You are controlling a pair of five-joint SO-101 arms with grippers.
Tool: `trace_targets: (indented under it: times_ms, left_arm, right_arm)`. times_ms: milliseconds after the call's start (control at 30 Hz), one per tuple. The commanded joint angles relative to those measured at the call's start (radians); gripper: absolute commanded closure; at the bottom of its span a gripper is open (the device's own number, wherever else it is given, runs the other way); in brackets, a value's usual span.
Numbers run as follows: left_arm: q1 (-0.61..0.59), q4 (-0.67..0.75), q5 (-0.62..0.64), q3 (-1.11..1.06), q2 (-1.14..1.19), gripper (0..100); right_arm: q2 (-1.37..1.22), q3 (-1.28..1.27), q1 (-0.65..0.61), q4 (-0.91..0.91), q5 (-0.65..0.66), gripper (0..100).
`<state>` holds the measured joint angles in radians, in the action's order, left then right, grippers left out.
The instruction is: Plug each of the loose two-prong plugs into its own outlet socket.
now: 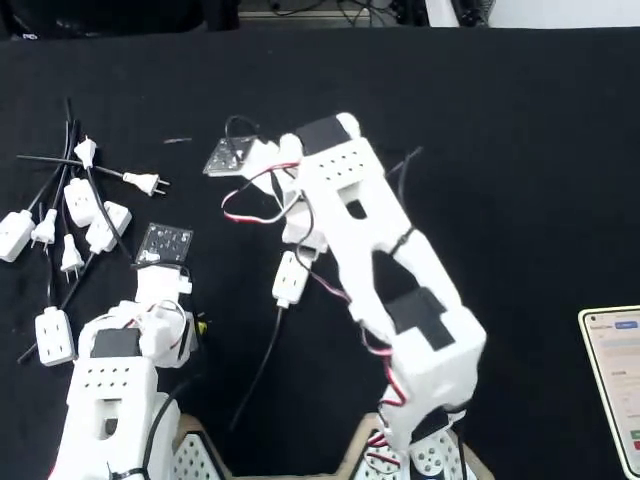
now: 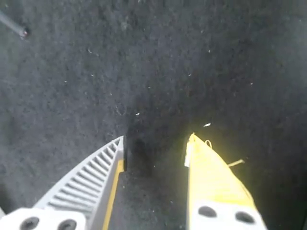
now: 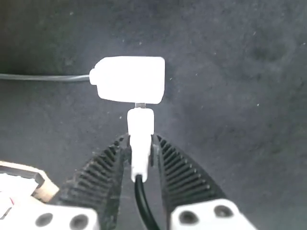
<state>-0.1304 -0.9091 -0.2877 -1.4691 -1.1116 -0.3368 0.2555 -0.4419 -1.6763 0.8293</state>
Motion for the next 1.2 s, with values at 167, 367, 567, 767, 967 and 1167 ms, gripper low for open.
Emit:
trace_targets:
  times_ms: [167,367,567,767,967,1167]
  left_arm:
    - [-0.004,0.014,0.012,0.007,-0.012,78]
    - [-0.004,0.012,0.012,0.007,-0.012,78]
    - [-0.004,0.012,0.012,0.005,-0.012,78]
    - [-0.004,0.012,0.012,0.005,-0.012,78]
    - [-0.004,0.012,0.012,0.005,-0.012,78]
    - [-0.004,0.012,0.012,0.005,-0.014,78]
  right_arm:
    - [-0.044,0.099,-0.035,-0.021,-0.181,98.8]
    - [-0.048,0.101,-0.038,-0.029,-0.226,98.8]
    - [-0.044,0.054,-0.071,-0.028,-0.219,98.8]
    - [-0.045,0.041,-0.063,0.005,-0.157,98.8]
    - [-0.051,0.041,-0.034,0.031,-0.083,98.8]
    - [-0.05,-0.005,-0.031,0.031,-0.005,98.8]
